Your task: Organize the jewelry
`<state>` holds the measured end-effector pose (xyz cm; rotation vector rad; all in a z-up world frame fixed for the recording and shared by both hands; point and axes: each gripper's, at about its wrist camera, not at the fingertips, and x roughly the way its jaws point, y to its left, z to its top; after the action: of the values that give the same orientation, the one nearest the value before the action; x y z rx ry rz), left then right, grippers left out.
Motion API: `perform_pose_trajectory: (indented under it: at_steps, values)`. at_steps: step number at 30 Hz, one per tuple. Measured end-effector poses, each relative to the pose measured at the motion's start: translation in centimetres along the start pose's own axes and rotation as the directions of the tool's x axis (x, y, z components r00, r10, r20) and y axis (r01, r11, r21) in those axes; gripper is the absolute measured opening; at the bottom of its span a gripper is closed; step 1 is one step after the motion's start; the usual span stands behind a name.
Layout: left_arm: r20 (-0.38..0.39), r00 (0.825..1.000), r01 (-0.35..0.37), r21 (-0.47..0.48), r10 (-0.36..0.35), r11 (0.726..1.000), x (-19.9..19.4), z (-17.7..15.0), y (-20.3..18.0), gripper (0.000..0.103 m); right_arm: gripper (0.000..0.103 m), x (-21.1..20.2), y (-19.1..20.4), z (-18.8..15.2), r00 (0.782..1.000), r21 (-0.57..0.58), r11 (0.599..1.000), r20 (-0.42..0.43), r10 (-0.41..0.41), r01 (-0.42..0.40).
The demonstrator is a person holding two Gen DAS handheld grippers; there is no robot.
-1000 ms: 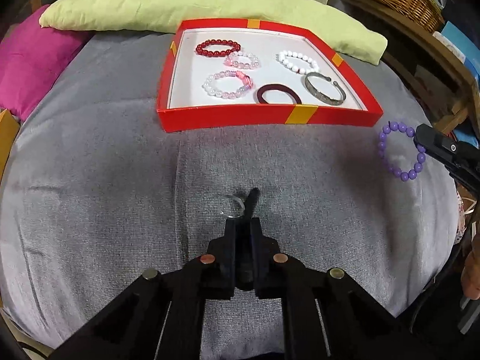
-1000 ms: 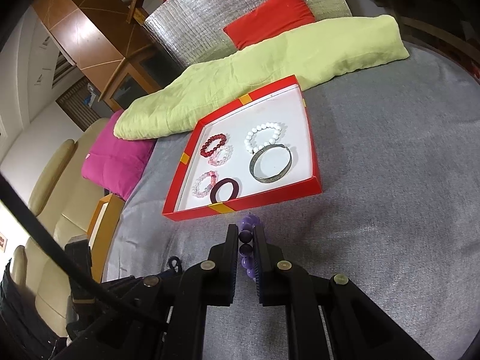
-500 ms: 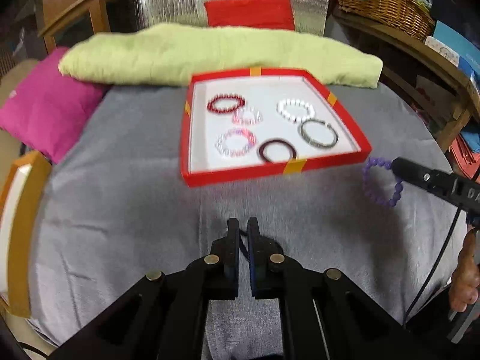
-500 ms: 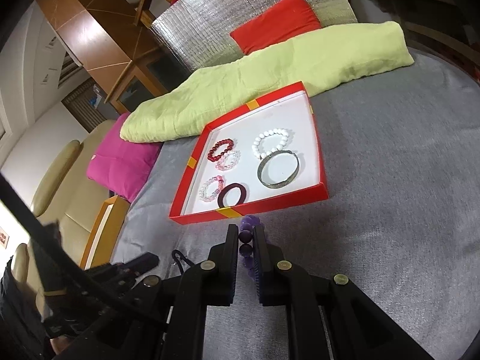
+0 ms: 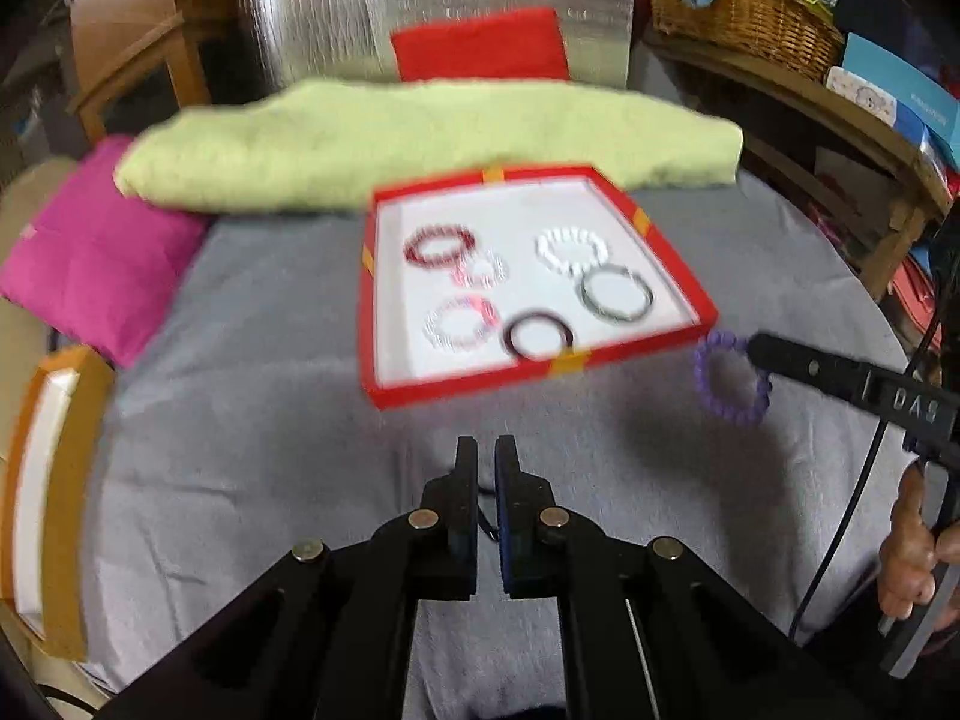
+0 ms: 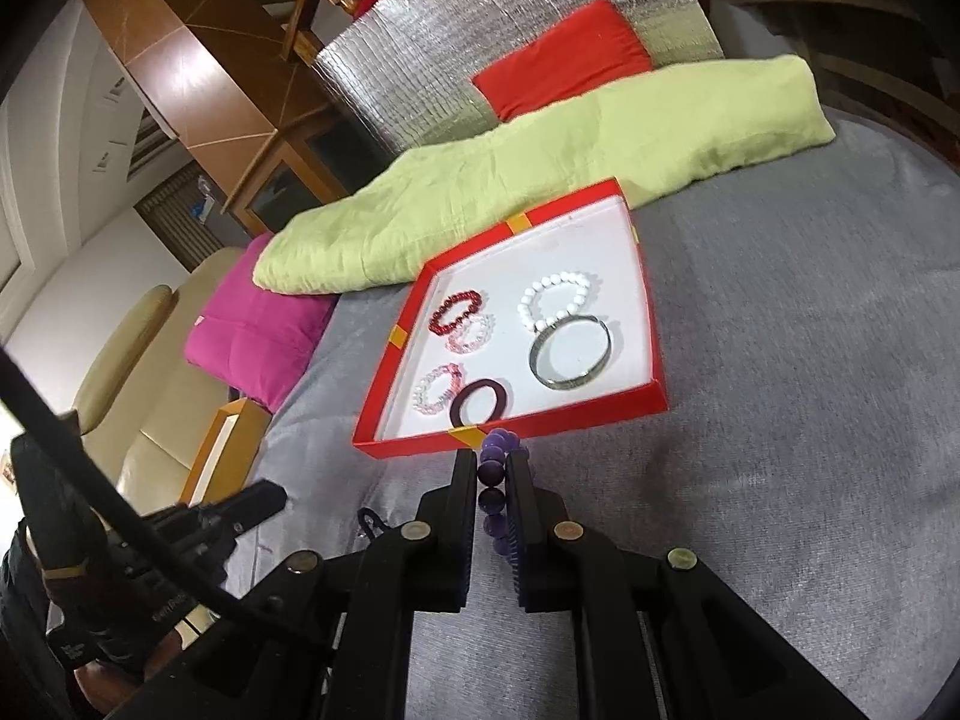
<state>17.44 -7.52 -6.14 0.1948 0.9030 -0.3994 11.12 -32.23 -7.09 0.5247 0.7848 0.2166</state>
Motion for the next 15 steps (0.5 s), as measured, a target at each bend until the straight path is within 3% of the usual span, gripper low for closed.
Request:
perform_pose_trajectory:
  at_steps: [3, 7, 9, 11, 13, 15]
  values:
    - [-0.100, 0.993, 0.056, -0.094, -0.065, 0.994, 2.9, -1.1, 2.0, 0.014, 0.011, 0.2, -0.3, -0.1, 1.000, 0.011, 1.000, -0.016, -0.019, 0.019]
    - [-0.175, 0.980, 0.058, -0.186, -0.091, 0.981, 5.3, -2.7, 4.0, 0.018, 0.011, 0.2, -0.5, -0.1, 1.000, 0.012, 1.000, -0.020, -0.023, 0.023]
    - [-0.175, 0.980, 0.058, -0.186, -0.091, 0.981, 5.5, -3.0, 4.0, 0.021, 0.011, 0.4, -0.6, -0.2, 0.999, 0.013, 1.000, -0.024, -0.024, 0.025]
    - [-0.157, 0.982, 0.075, -0.177, -0.103, 0.981, 5.2, -2.9, 3.6, 0.030, 0.011, 0.6, -0.5, -0.2, 0.999, 0.012, 1.000, -0.032, -0.026, 0.027]
    - [-0.129, 0.986, 0.087, -0.160, -0.108, 0.983, 5.0, -2.5, 3.0, 0.052, 0.011, 0.7, -0.4, -0.2, 0.999, 0.007, 1.000, -0.037, -0.027, 0.028]
    - [-0.109, 0.989, 0.082, -0.135, -0.097, 0.987, 5.2, -1.7, 2.5, 0.056, 0.011, 0.7, -0.3, -0.2, 0.999, 0.000, 1.000, -0.037, -0.029, 0.029]
